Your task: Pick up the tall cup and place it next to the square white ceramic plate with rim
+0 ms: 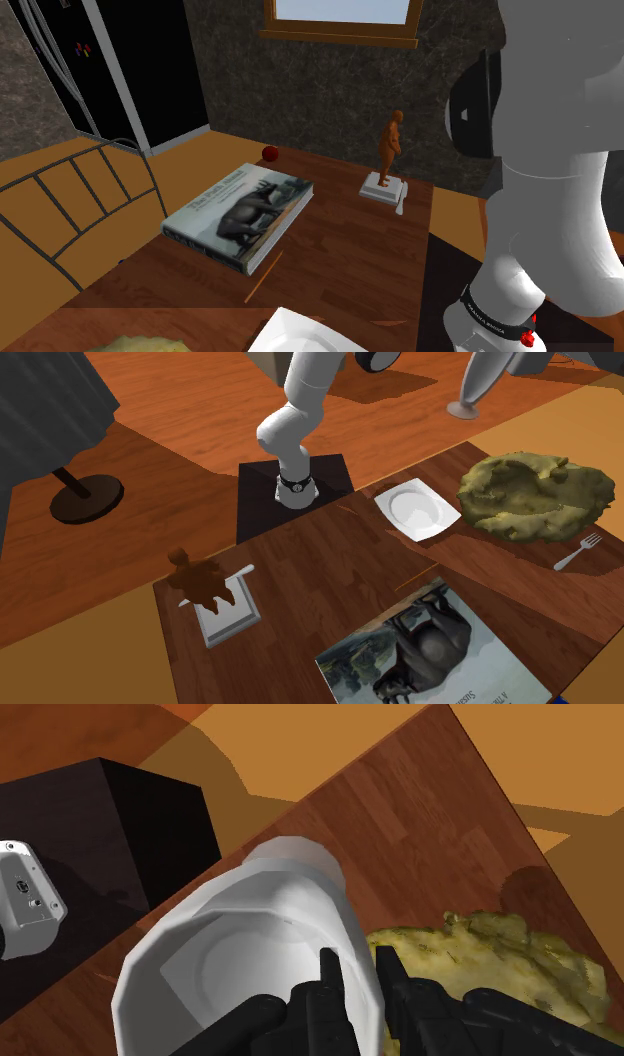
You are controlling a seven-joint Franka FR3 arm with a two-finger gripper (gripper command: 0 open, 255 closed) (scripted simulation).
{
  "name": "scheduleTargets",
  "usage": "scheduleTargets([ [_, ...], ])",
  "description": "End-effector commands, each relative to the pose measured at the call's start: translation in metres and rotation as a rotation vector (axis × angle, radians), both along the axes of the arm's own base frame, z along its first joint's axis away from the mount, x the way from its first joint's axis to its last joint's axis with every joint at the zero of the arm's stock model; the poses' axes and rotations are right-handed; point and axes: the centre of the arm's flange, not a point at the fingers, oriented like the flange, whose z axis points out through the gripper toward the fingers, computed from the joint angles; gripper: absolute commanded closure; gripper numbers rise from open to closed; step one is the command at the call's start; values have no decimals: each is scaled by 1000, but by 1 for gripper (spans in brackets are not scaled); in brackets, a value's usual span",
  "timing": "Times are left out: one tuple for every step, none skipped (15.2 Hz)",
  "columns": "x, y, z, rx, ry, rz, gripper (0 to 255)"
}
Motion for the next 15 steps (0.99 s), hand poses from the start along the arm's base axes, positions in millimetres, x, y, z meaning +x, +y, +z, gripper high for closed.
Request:
scheduleTargets([
  [-2, 4, -11, 1, -1, -1, 255],
  [-2, 4, -16, 1, -1, -1, 255],
  [-2, 4, -22, 1, -1, -1, 255],
  [-2, 4, -27, 1, -1, -1, 255],
  [-2, 4, -32, 1, -1, -1, 255],
  [-2, 4, -37, 1, -1, -1, 255],
  [-2, 4, -43, 1, -1, -1, 255],
  [-2, 4, -48, 1, -1, -1, 255],
  [-2, 4, -53, 1, -1, -1, 255],
  [-2, 4, -59, 1, -1, -1, 255],
  [-2, 4, -64, 1, -1, -1, 255],
  [-2, 4, -69, 1, -1, -1, 255],
  [-2, 4, -74, 1, -1, -1, 255],
  [-2, 4, -80, 1, -1, -1, 255],
  [-2, 4, -85, 1, -1, -1, 255],
])
